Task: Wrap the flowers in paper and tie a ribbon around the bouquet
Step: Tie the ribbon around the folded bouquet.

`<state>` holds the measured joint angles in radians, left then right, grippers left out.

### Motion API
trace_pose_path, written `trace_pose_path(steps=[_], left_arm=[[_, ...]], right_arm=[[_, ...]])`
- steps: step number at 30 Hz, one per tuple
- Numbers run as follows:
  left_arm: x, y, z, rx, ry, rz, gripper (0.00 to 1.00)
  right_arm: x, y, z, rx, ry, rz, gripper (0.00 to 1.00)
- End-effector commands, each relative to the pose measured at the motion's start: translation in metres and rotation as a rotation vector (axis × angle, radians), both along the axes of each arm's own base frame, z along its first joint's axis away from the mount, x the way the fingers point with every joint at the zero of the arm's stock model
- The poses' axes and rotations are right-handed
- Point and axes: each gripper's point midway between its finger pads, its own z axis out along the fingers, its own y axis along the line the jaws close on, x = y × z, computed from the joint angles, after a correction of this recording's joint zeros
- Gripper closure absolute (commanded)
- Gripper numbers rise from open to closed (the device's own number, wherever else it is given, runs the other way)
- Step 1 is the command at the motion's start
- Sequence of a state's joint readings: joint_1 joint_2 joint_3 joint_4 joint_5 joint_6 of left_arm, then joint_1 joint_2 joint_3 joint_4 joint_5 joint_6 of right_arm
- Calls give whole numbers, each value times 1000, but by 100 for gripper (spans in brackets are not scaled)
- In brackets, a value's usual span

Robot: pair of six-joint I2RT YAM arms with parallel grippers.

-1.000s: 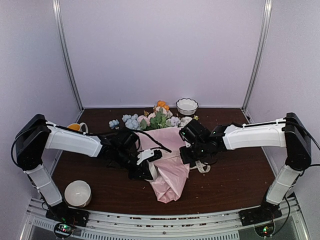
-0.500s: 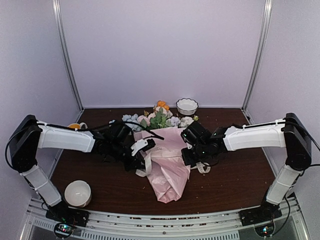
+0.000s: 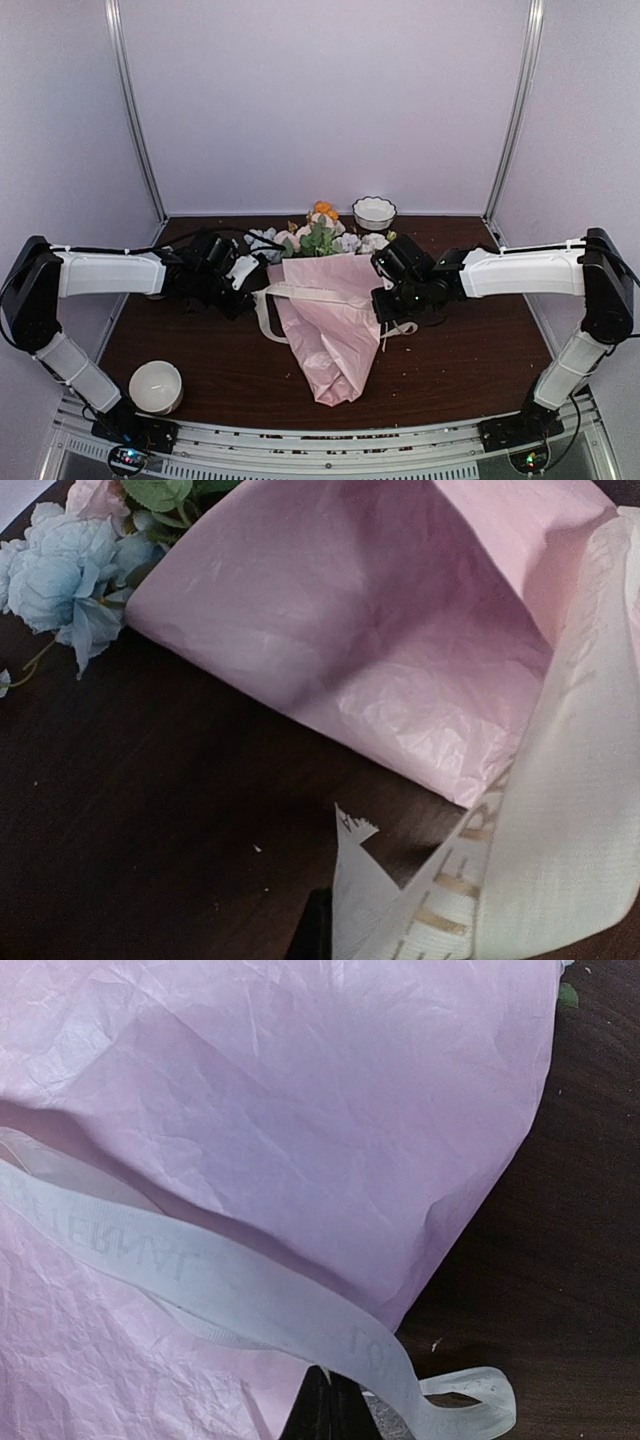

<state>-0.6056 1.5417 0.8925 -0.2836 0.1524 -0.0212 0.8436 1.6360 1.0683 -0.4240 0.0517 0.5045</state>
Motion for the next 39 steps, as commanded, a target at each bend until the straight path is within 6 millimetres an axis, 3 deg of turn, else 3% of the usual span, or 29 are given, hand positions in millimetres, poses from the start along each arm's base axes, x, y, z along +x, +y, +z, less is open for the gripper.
trace_pose_path(steps=[1, 12, 17, 23, 31, 37, 39], left_arm=[[9, 11, 1, 54, -32, 52, 100], [34, 39, 4, 233, -111, 149, 100], [62, 68, 13, 226, -143, 299, 100], [66, 93, 8, 204, -126, 385, 100], [59, 74, 4, 105, -101, 318, 100], [57, 70, 4, 91, -95, 296, 100], [58, 69, 3, 87, -92, 288, 100]], right_arm=[[3, -5, 6, 4, -23, -7, 100], [-8, 13, 33, 106, -35, 122, 100], [-15, -6, 31, 105, -7, 96, 100], [-14, -59, 11, 96, 33, -48, 100], [-52, -53, -37, 81, 240, 11, 100], [-49, -39, -47, 22, 234, 73, 63], [-44, -31, -48, -7, 216, 102, 57]])
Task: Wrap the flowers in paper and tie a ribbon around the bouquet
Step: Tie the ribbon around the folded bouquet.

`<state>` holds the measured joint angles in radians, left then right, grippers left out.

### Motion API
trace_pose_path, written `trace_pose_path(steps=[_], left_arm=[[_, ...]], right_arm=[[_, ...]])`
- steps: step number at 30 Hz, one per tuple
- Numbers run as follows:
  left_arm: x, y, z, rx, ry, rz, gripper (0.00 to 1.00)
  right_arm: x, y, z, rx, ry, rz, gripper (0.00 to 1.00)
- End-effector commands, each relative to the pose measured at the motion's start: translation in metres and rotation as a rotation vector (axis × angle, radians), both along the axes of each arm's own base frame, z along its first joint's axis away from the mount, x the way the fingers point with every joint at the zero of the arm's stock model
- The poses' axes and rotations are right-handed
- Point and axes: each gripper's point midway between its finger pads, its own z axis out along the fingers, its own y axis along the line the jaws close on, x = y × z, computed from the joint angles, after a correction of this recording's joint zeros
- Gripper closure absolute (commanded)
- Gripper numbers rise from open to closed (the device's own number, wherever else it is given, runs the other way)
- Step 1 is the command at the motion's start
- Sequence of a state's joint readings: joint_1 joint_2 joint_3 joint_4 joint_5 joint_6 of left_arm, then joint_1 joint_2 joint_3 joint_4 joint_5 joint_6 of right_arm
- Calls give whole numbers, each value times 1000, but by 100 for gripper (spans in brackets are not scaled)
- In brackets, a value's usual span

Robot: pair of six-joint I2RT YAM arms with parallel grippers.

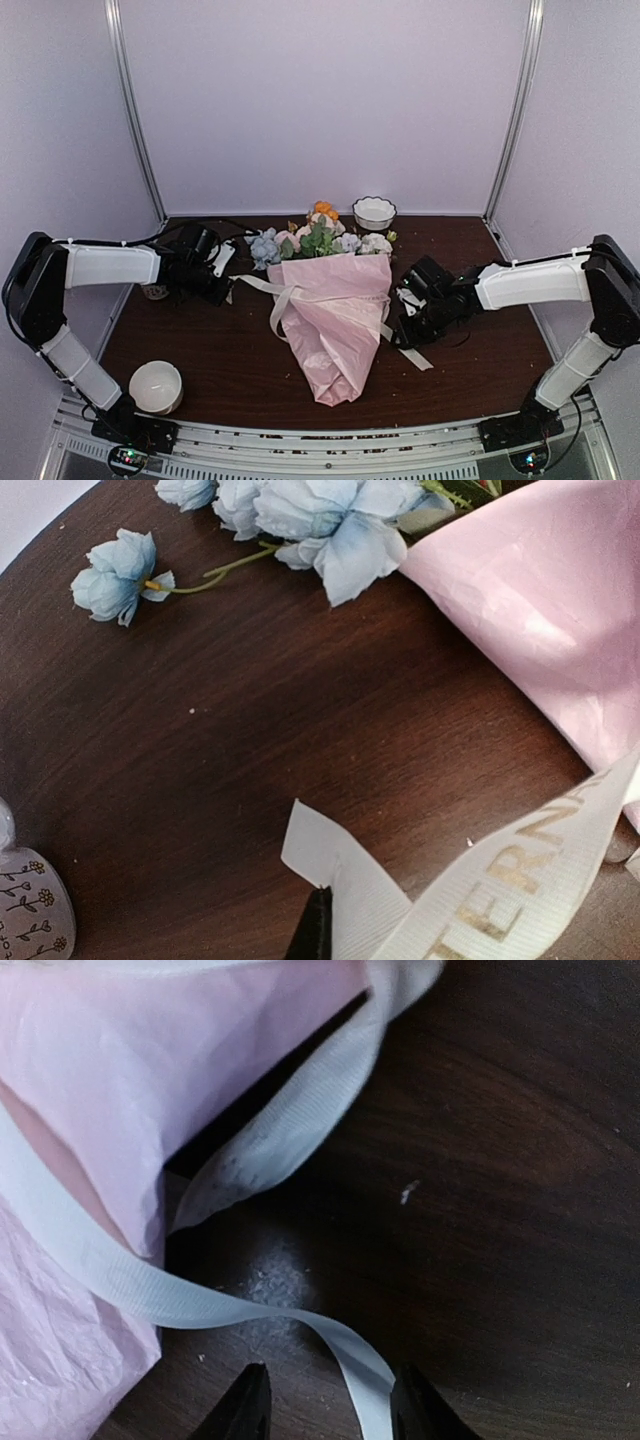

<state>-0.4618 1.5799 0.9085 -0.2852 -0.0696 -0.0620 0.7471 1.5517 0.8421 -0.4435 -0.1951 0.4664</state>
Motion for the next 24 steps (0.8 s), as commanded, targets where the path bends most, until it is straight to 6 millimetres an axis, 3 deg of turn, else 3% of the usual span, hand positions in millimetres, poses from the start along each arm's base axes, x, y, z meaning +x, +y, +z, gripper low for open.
trace_pose_path(steps=[1, 6, 10, 16, 19, 24], left_arm=[[5, -10, 13, -56, -41, -25, 100], [5, -12, 14, -63, -39, -33, 100], [5, -14, 15, -69, -42, -39, 100], [5, -16, 13, -73, -32, -44, 100], [5, -16, 13, -74, -32, -43, 100], [5, -15, 18, -80, -43, -42, 100]], right_arm=[[12, 17, 4, -43, -51, 60, 56], [15, 18, -2, -181, -102, 119, 51], [21, 7, -3, -286, -136, 103, 50], [32, 17, 23, -197, -251, 96, 36], [36, 26, 16, -166, -267, 121, 33], [42, 36, -1, -146, -240, 148, 37]])
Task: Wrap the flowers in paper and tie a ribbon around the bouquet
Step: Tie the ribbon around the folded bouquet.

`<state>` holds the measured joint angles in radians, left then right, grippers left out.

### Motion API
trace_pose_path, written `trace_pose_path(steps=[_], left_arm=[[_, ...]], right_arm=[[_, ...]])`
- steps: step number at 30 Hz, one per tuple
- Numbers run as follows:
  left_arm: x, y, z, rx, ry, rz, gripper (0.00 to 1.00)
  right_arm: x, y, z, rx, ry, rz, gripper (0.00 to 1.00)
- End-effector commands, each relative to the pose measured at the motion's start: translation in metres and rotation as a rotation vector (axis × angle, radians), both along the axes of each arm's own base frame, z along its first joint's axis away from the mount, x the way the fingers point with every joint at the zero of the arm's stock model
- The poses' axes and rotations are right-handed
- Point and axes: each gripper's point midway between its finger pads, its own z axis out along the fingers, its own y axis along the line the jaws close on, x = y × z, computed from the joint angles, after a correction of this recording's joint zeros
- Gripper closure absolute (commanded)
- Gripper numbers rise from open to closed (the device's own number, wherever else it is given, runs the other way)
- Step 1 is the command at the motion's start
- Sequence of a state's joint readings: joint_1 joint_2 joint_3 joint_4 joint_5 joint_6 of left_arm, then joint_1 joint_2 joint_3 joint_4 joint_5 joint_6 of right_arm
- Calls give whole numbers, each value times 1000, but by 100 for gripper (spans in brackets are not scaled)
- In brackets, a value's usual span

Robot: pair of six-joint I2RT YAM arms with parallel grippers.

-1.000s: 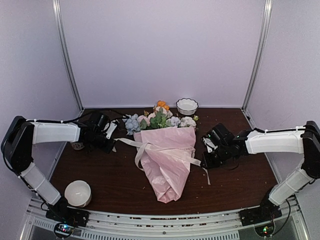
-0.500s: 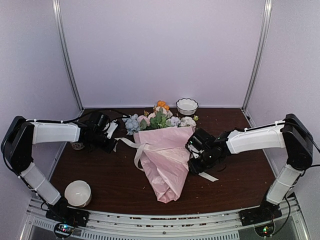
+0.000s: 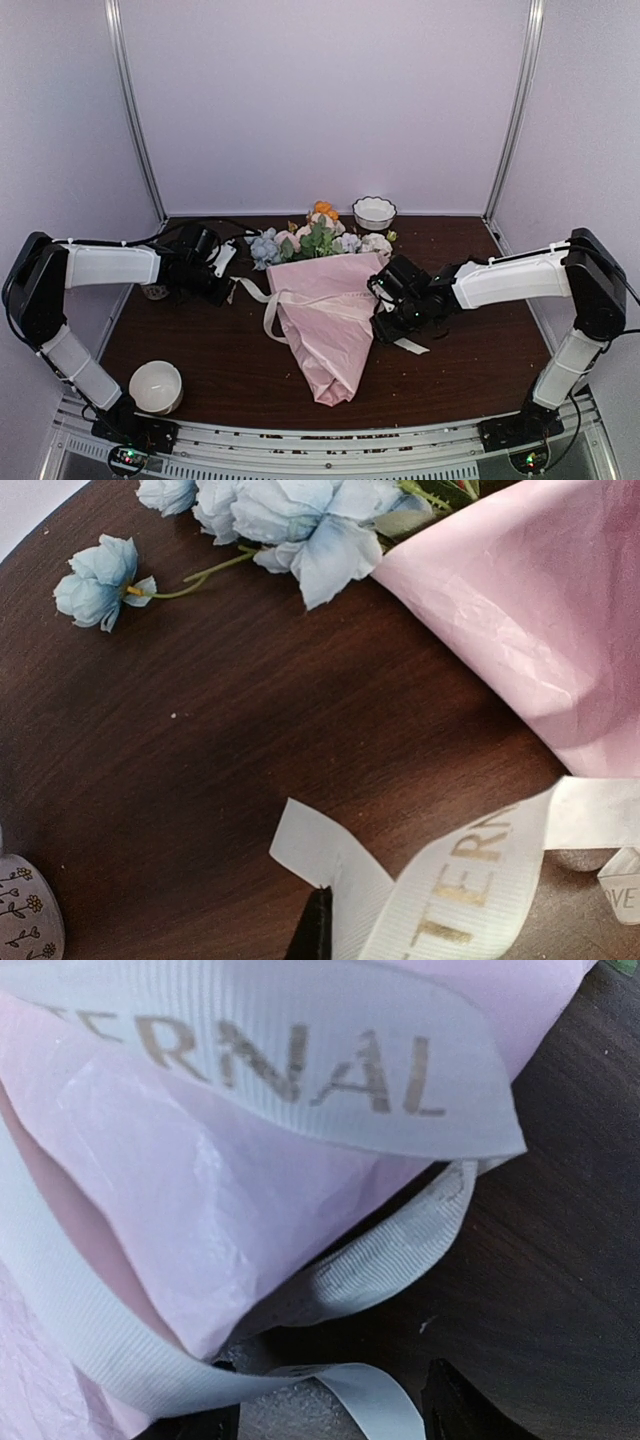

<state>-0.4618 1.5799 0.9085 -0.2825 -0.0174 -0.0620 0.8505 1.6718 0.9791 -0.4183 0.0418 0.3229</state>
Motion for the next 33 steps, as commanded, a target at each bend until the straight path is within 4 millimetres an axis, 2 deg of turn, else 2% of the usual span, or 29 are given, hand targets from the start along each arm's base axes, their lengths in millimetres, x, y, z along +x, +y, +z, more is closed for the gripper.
trace_pose_path(steps=[1, 4, 7, 10, 12, 18, 24, 26, 28, 29, 33], left_arm=[[8, -7, 18, -42, -59, -12, 100], [8, -8, 17, -44, -57, -11, 100], [8, -8, 18, -44, -57, -12, 100], [8, -7, 18, -45, -58, -10, 100], [8, -8, 20, -47, -62, -11, 100], [11, -4, 24, -55, -78, 24, 100], [12, -1, 26, -52, -83, 33, 100], [12, -1, 27, -55, -86, 29, 100], [12, -2, 28, -59, -87, 22, 100], [12, -3, 27, -62, -87, 21, 100], [11, -5, 24, -69, -78, 12, 100]], right_arm=[[10, 9, -10, 27, -16, 26, 38], [10, 16, -11, 62, -12, 53, 44], [8, 17, -17, 80, 10, 65, 59], [9, 12, -21, 85, 19, 44, 87], [11, 5, -18, 81, 15, 21, 100], [15, -16, 5, 85, -34, -42, 100], [8, -24, 6, 62, -14, -45, 100], [11, -23, 11, 78, -23, -32, 88], [13, -19, 14, 123, -10, -8, 69], [14, -17, 14, 154, 0, 9, 63], [23, -5, 13, 356, 67, 48, 48]])
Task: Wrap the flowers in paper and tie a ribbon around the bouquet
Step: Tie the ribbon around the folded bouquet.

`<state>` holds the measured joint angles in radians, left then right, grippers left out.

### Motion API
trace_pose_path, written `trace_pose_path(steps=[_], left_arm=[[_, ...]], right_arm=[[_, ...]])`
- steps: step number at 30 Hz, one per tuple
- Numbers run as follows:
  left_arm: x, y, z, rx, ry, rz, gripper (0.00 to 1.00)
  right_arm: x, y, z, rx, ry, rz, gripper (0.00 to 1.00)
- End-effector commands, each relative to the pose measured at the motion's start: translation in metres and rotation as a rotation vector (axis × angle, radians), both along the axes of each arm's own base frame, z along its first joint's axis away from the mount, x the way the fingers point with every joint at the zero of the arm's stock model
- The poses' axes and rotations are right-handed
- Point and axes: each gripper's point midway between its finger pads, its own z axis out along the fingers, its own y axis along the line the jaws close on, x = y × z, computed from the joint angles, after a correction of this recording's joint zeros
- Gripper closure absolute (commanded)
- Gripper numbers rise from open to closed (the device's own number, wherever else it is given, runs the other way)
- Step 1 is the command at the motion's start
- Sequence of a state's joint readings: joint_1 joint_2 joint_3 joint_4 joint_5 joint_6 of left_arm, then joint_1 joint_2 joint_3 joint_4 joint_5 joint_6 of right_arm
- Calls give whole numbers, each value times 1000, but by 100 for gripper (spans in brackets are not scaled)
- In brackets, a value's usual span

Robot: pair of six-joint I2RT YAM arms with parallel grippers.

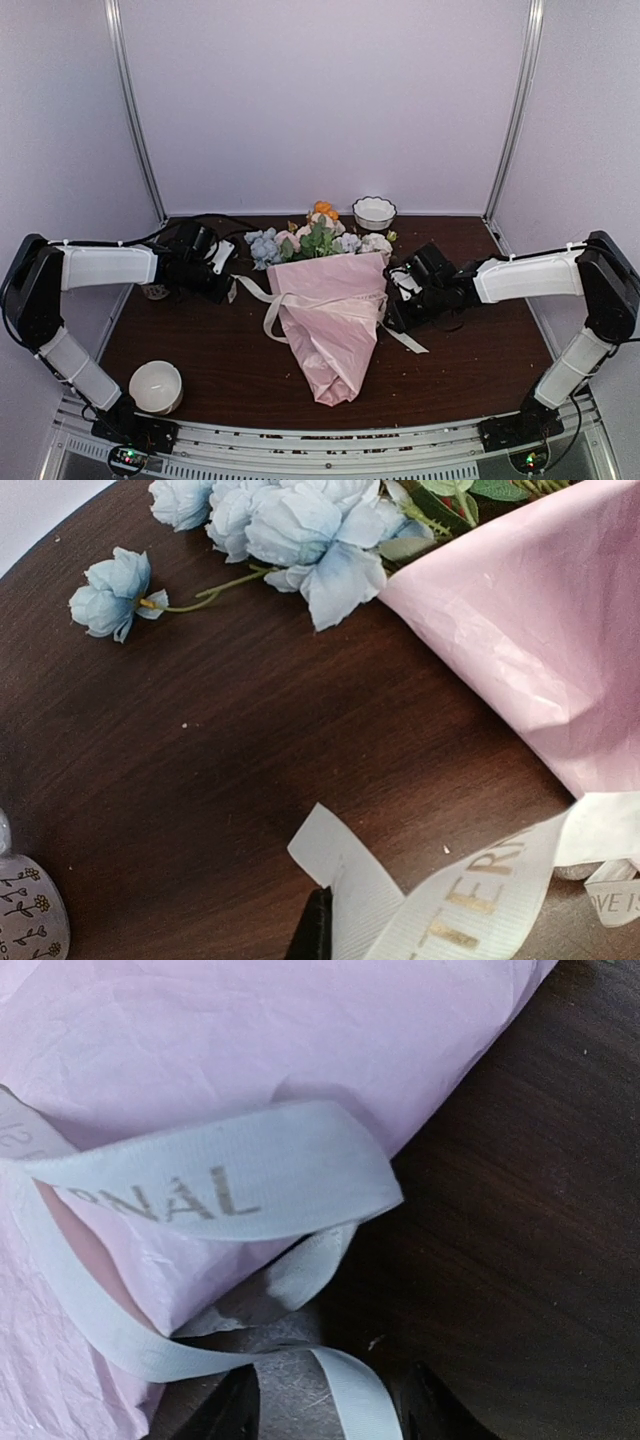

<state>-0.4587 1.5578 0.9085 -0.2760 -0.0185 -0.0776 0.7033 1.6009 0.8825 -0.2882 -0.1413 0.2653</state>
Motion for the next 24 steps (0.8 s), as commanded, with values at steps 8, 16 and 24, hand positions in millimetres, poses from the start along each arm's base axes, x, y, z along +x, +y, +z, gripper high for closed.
trace_pose_path(steps=[8, 16, 24], left_arm=[[8, -6, 14, -45, -45, -12, 100], [8, -7, 13, -44, -39, -14, 100], [8, -8, 11, -44, -33, -20, 100]], right_arm=[[-4, 40, 6, 392, 112, 202, 37], [-29, 45, 0, 468, 161, 293, 39], [-48, 28, -13, 315, 138, 248, 43]])
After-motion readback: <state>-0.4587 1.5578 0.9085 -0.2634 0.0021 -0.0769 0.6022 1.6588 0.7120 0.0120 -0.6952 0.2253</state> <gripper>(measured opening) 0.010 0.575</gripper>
